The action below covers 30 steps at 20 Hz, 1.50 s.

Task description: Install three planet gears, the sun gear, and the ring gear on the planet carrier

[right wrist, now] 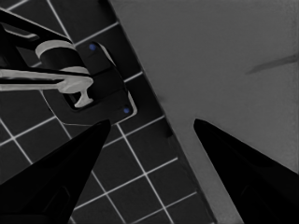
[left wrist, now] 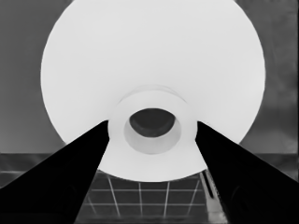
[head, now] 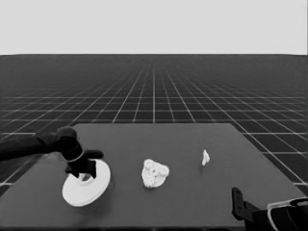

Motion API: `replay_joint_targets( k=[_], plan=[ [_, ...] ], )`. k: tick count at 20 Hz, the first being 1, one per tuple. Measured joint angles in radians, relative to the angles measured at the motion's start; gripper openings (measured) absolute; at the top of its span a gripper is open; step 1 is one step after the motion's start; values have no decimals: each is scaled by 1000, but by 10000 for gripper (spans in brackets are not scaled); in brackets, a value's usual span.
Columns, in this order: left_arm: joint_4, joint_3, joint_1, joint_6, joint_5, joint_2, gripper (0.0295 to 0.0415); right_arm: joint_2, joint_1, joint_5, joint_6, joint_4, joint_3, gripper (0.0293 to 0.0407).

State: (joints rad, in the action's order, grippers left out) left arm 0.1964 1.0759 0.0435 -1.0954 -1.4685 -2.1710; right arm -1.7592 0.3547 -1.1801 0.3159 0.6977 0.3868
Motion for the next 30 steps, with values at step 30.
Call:
replay_joint_targets(
  k=[30],
  plan=[
    [39,681,33,-223,-42,-909,348,0,0,0,0,0,0,385]
  ],
)
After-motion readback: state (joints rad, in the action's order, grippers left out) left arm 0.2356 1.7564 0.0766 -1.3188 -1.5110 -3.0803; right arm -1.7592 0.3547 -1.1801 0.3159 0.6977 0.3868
